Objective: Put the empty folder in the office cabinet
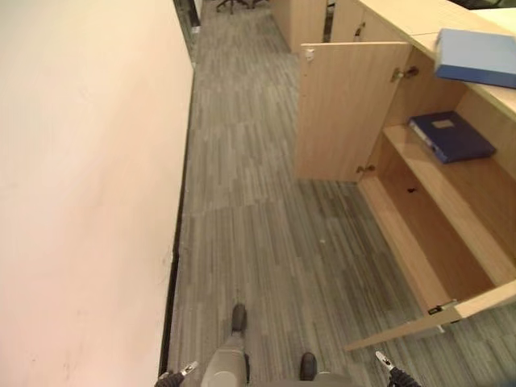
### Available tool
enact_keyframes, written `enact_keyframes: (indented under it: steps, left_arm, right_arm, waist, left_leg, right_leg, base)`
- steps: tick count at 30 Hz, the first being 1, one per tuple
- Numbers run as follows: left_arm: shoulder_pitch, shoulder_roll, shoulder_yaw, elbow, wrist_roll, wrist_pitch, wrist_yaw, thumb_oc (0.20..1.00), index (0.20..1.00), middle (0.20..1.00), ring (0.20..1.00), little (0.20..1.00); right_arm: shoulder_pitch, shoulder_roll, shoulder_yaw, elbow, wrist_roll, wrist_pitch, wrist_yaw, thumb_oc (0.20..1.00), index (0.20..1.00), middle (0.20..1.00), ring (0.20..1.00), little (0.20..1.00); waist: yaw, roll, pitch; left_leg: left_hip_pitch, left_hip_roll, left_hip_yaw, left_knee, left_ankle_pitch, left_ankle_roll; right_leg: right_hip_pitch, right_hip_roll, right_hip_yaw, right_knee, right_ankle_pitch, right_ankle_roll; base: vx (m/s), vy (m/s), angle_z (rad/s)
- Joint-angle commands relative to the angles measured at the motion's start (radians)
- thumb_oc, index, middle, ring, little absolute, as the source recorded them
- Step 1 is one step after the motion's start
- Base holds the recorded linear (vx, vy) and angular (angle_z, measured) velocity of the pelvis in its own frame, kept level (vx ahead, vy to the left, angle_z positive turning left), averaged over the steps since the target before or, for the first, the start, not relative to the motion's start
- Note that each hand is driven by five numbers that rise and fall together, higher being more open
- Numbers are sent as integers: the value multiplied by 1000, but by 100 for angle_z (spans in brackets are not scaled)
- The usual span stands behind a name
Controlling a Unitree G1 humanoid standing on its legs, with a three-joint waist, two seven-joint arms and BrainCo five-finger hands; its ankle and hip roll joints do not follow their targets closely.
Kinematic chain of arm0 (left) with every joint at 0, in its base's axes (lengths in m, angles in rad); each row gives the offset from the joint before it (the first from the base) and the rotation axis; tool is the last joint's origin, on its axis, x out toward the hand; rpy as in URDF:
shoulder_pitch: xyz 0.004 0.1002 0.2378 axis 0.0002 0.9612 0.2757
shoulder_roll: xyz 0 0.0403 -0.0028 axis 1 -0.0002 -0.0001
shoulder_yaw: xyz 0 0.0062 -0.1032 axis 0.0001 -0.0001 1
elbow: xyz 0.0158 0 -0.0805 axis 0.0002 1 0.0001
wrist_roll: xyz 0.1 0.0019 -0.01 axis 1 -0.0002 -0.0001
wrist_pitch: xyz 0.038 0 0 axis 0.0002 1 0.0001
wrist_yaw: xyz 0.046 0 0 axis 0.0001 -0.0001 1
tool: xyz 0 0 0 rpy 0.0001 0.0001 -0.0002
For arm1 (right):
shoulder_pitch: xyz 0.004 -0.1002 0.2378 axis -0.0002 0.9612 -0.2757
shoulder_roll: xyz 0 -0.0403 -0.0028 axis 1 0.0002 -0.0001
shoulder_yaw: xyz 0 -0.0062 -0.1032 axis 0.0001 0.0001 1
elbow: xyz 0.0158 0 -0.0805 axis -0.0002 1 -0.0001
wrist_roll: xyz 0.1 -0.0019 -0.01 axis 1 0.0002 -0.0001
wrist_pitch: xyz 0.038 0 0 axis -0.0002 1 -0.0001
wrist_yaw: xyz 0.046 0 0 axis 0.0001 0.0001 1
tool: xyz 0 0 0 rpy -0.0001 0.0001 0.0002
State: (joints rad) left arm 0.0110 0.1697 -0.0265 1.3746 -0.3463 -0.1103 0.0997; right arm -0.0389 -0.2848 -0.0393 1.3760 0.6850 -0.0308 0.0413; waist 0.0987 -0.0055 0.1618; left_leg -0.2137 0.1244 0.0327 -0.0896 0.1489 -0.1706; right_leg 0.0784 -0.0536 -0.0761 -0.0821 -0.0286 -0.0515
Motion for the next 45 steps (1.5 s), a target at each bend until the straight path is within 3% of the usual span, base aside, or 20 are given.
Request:
enact_keyframes:
  steps: [1,4,9,12,13,18,21,22,23,24,26,27,28,30,31,32,33,36,40,45]
  left_arm:
    - [62,39,32,-49,-18,-16,8,1000,1000,1000,1000,1000]
    - [63,48,40,-51,-17,-19,8,1000,1000,1000,1000,1000]
    - [46,68,37,-49,-3,-22,10,1000,1000,1000,1000,1000]
    - [37,72,34,-52,-4,-23,11,1000,1000,1000,1000,1000]
    - [27,76,28,-61,0,-24,11,1000,1000,1000,1000,1000]
    - [4,84,12,-73,24,-23,3,1000,1000,1000,1000,1000]
    - [3,90,6,-84,54,-15,-8,1000,1000,1000,1000,1000]
    - [3,90,6,-84,54,-15,-8,1000,1000,1000,1000,1000]
    - [12,94,3,-90,60,-7,-14,1000,1000,1000,1000,1000]
    - [15,95,4,-91,58,-6,-15,1000,1000,1000,1000,1000]
    - [19,95,2,-90,59,-5,-17,1000,1000,1000,1000,1000]
    - [16,91,-17,-82,70,1,-29,1000,1000,1000,1000,1000]
    - [15,89,-19,-80,70,2,-33,1000,1000,1000,1000,1000]
    - [13,85,-22,-76,75,7,-38,1000,1000,1000,1000,1000]
    - [12,85,-22,-75,75,7,-38,1000,1000,1000,1000,1000]
    - [10,82,-22,-68,89,10,-45,1000,1000,1000,1000,1000]
    - [8,83,-23,-65,100,10,-50,1000,1000,1000,1000,1000]
    - [13,82,-13,-59,115,11,-56,1000,1000,1000,1000,1000]
    - [31,73,-8,-53,126,10,-57,1000,1000,1000,1000,1000]
    - [51,62,9,-42,112,16,-51,1000,1000,1000,1000,1000]
  right_arm:
    - [44,-4,-1,-33,-31,-2,7,1000,1000,1000,1000,1000]
    - [52,12,7,-23,-50,5,17,1000,1000,1000,1000,1000]
    - [33,32,16,-37,-43,2,22,1000,1000,1000,1000,1000]
    - [23,36,22,-45,-44,3,24,1000,1000,1000,1000,1000]
    - [13,38,31,-56,-51,3,27,1000,1000,1000,1000,1000]
    - [-11,41,85,-46,-137,25,58,1000,1000,1000,1000,1000]
    - [-45,47,167,-41,-268,41,88,1000,1000,1000,1000,1000]
    - [-45,47,167,-41,-269,41,88,1000,1000,1000,1000,1000]
    - [-67,51,189,-57,-293,41,82,1000,1000,1000,1000,1000]
    - [-72,54,193,-64,-291,38,80,1000,1000,1000,1000,1000]
    - [-75,57,197,-74,-286,38,81,1000,1000,1000,1000,1000]
    - [-85,59,198,-94,-260,35,77,1000,1000,1000,1000,1000]
    - [-92,59,197,-100,-252,35,77,1000,1000,1000,1000,1000]
    - [-99,59,200,-95,-236,37,76,1000,1000,1000,1000,1000]
    - [-100,60,200,-95,-236,37,76,1000,1000,1000,1000,1000]
    - [-100,59,203,-84,-231,38,81,1000,1000,1000,1000,1000]
    - [-98,54,199,-78,-228,39,83,1000,1000,1000,1000,1000]
    - [-89,48,180,-69,-209,43,83,1000,1000,1000,1000,1000]
    - [-51,44,149,-76,-151,38,86,1000,1000,1000,1000,1000]
    - [-20,30,125,-59,-144,40,77,1000,1000,1000,1000,1000]
  waist:
    - [13,-5,-52]
    - [18,-13,-81]
    - [22,-38,-100]
    - [21,-46,-104]
    - [22,-53,-105]
    - [35,-68,-112]
    - [74,-76,-111]
    - [74,-76,-110]
    - [97,-69,-109]
    - [100,-66,-106]
    - [95,-63,-98]
    - [49,-23,-63]
    - [28,-14,-40]
    - [-1,-14,2]
    - [-3,-14,3]
    - [-34,-28,25]
    - [-48,-35,35]
    - [-71,-52,32]
    - [-83,-64,3]
    - [-86,-66,-26]
  left_leg:
    - [-32,-15,-12,40,69,48]
    - [-1,-31,12,48,59,61]
    - [-6,-86,42,96,-13,107]
    - [-21,-107,46,119,-39,120]
    - [-39,-130,48,142,-61,132]
    - [-65,-171,48,168,-100,156]
    - [-43,-203,50,173,-137,185]
    - [-42,-204,51,173,-137,185]
    - [-7,-203,59,157,-155,193]
    - [15,-203,62,147,-160,195]
    - [50,-204,61,126,-165,196]
    - [157,-189,31,69,-179,194]
    - [191,-191,15,61,-183,195]
    - [256,-204,-9,68,-207,196]
    - [255,-205,-11,68,-204,196]
    - [323,-228,-43,72,-238,198]
    - [351,-237,-60,79,-257,199]
    - [381,-266,-96,84,-278,207]
    - [433,-282,-122,83,-330,216]
    - [475,-242,-131,78,-367,198]
  right_leg:
    - [202,-28,32,15,-87,156]
    - [203,-84,39,23,-80,183]
    - [156,-165,46,53,-21,226]
    - [135,-183,47,61,7,237]
    - [114,-202,47,70,47,247]
    - [87,-246,23,93,118,268]
    - [49,-319,-52,200,232,278]
    - [50,-320,-52,200,232,278]
    - [41,-373,-139,258,277,267]
    - [35,-398,-180,273,299,263]
    - [35,-409,-213,278,310,258]
    - [-105,-290,-254,268,166,217]
    - [-152,-247,-261,242,150,211]
    - [-206,-185,-266,174,167,218]
    - [-203,-185,-269,170,171,218]
    - [-273,-110,-278,65,224,229]
    - [-303,-76,-274,22,247,240]
    - [-354,-48,-250,-5,279,257]
    - [-323,-65,-246,-5,316,242]
    - [-278,-73,-263,-5,313,228]
  base:
    - [338,222,-77]
    - [303,228,-75]
    - [175,194,-17]
    - [96,154,5]
    - [45,106,11]
    - [70,148,8]
    - [95,124,1]
    - [137,166,-5]
    - [137,137,-2]
    - [137,136,0]
    - [234,86,-4]
    - [416,100,-9]
    - [418,75,-14]
    - [195,1,6]
    - [310,16,65]
    - [321,26,60]
    - [377,32,56]
    - [225,-9,58]
    - [211,-55,70]
    - [201,-113,14]
